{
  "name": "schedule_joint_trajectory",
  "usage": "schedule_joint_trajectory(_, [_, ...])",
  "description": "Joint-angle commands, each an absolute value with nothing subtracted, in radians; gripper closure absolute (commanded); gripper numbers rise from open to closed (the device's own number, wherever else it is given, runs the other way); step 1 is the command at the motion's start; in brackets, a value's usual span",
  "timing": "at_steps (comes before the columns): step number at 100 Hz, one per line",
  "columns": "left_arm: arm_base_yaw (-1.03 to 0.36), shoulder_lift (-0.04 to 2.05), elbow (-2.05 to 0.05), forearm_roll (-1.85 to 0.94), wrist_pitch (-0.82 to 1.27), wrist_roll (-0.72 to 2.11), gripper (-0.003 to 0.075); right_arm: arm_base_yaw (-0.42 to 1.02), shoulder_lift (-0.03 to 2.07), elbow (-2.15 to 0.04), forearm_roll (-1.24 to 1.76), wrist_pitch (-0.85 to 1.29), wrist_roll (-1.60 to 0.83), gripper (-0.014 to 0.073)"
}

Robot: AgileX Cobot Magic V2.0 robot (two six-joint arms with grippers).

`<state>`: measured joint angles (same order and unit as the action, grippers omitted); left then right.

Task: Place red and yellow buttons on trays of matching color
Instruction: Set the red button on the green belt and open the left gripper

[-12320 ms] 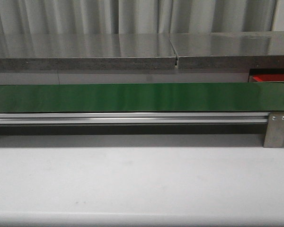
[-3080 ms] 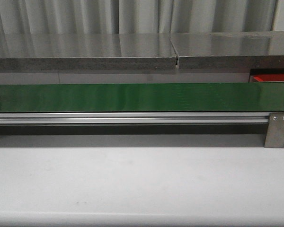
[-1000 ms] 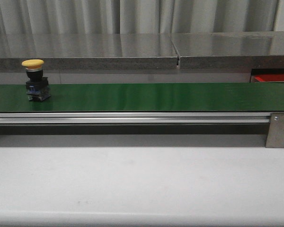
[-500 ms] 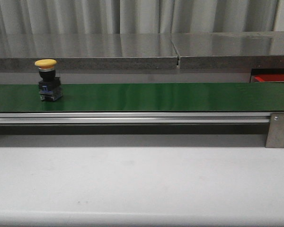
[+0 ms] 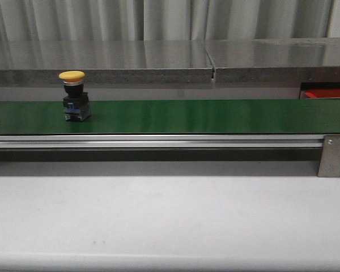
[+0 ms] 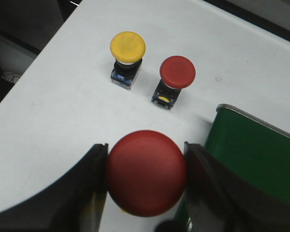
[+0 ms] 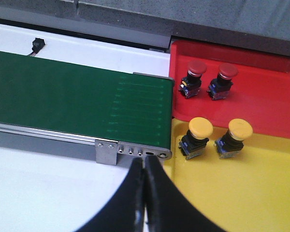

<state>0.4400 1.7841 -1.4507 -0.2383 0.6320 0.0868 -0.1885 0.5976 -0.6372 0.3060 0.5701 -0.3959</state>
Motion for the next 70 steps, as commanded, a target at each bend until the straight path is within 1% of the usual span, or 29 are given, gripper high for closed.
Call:
schedule_joint_trajectory(1, [0.409,1.727,-1.465,-0.262,0.581,0.088,0.0500,-0.188,0.595,-0.664,0.320,0.502,-0.404,0.0711])
schedule_joint_trajectory(35, [0.311,1.733,-1.454,-0.258,0.547,0.088,0.0500,-0.188,0.595,-0.664,0.320,0.502,-0.404,0.0711])
schedule_joint_trajectory(70, [0.272,1.736,-1.444,-0.258,0.532,0.090,0.0499,-0.188,0.595,-0.664,0.320,0.503,-0.404,0.0711])
